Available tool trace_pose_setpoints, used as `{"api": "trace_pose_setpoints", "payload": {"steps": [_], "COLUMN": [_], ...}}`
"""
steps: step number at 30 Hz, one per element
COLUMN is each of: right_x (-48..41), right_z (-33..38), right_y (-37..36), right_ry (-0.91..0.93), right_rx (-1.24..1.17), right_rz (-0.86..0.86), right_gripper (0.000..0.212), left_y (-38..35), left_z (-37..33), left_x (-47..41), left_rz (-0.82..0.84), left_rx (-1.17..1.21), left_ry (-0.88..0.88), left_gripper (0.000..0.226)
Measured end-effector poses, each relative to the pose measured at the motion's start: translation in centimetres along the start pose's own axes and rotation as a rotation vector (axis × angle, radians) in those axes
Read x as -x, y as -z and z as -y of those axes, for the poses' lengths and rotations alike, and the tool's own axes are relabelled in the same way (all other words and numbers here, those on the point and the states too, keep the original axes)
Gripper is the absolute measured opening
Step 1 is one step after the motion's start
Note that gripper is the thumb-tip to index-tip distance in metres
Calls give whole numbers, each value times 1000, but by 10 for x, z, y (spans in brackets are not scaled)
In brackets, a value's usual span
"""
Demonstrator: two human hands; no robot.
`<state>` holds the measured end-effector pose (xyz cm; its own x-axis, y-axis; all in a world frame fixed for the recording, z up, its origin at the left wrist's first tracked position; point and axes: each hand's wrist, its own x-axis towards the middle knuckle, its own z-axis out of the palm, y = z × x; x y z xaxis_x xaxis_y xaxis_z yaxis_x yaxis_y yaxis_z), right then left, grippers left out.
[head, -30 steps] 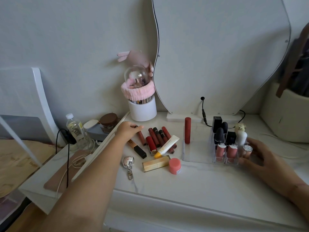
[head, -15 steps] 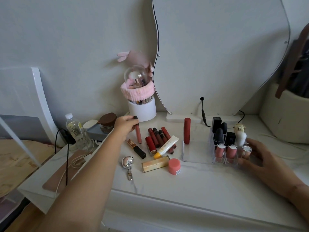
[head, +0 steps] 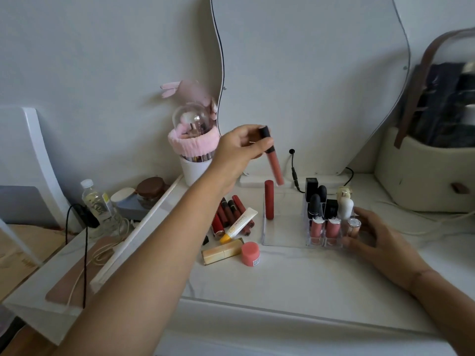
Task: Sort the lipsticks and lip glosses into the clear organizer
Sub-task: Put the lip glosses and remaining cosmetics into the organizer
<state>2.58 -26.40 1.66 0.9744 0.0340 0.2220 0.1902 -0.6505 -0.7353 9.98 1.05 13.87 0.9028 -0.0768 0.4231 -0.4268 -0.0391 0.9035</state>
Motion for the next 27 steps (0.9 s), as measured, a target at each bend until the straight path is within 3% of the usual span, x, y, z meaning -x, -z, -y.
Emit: {"api": "trace_pose_setpoints", "payload": {"steps": [14,27], "right_x": [-1,-2], "right_z": [-2,-5], "right_y": [0,-1], "right_ry": [1,6], "right_rx": [-5,-13], "right_rz": [-2,1], "right_gripper": [70,71], "left_y": [-19,8], "left_z": [63,59], "left_x": [17,23], "left_rz": [66,27], "left_rx": [-231,-183], "left_ry": [144,166], "left_gripper": [24,39]}}
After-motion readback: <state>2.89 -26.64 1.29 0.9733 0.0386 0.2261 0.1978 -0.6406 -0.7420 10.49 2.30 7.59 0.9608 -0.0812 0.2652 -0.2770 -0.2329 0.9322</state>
